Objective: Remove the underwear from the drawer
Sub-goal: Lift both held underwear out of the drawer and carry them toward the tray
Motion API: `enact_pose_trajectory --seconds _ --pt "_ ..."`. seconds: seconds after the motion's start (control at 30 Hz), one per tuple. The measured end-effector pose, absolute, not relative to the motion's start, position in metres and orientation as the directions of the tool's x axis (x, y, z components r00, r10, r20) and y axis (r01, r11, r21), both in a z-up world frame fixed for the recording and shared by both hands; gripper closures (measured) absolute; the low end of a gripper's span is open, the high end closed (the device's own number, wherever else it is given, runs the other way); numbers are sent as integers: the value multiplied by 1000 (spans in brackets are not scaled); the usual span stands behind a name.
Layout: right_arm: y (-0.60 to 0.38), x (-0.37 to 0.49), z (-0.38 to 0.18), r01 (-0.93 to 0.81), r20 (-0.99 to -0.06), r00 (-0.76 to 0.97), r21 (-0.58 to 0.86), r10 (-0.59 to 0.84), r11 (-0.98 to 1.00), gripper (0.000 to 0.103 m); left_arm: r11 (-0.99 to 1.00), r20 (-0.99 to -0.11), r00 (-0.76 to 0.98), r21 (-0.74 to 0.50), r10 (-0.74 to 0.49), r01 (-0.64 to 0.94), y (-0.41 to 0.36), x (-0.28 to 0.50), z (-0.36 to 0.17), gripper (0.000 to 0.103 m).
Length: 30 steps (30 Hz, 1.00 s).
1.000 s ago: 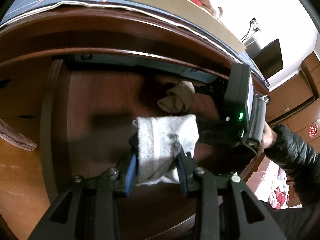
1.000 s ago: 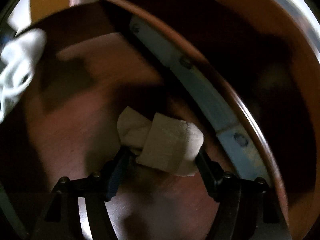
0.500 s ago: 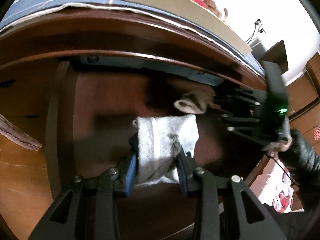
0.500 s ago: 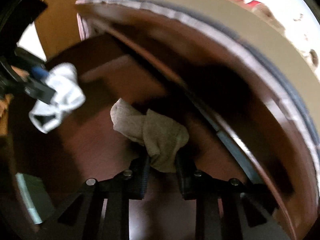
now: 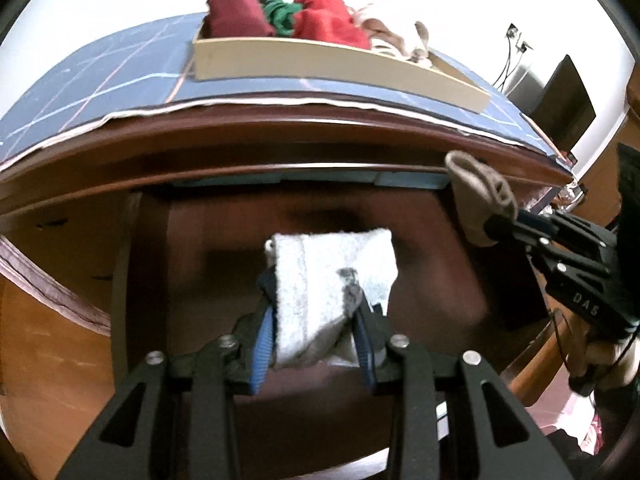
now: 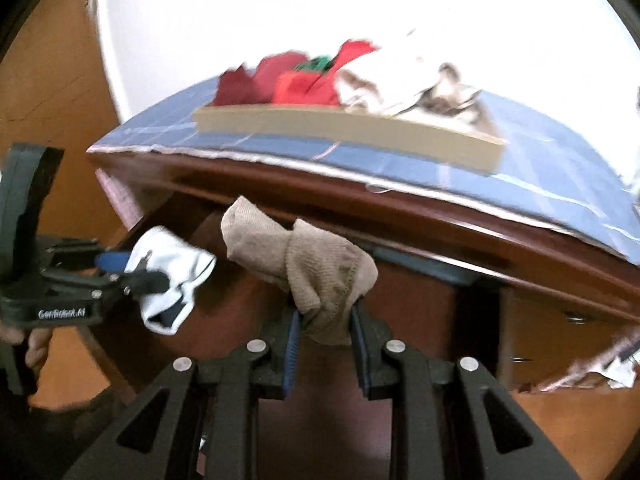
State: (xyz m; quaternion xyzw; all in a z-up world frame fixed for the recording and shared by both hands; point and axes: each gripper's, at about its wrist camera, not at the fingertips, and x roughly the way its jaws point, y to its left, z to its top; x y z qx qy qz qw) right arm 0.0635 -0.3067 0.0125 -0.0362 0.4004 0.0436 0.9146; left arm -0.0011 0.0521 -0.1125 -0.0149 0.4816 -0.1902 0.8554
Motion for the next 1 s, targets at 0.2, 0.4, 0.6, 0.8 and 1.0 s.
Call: enact_pose_trajectory --seconds 0.2,0.4,0.6,0.8,1.0 --pt "-251 29 -36 -47 -735 647 226 202 973 77 918 -802 489 -176 -343 355 34 -15 -101 68" --pt "-240 -26 -47 16 -686 715 208 134 978 78 918 -785 521 -147 -336 369 21 -30 -92 68" --pt "-206 -44 -63 -8 -647 746 233 161 972 77 918 -770 549 -118 -325 379 17 -52 -87 68" --pt "-178 -59 -66 -24 -630 758 229 167 973 77 919 -773 543 -126 -328 375 19 -65 -94 68" --pt "-171 -75 -55 -34 -597 788 209 155 977 77 923 -759 569 -105 -315 371 20 -79 -90 68"
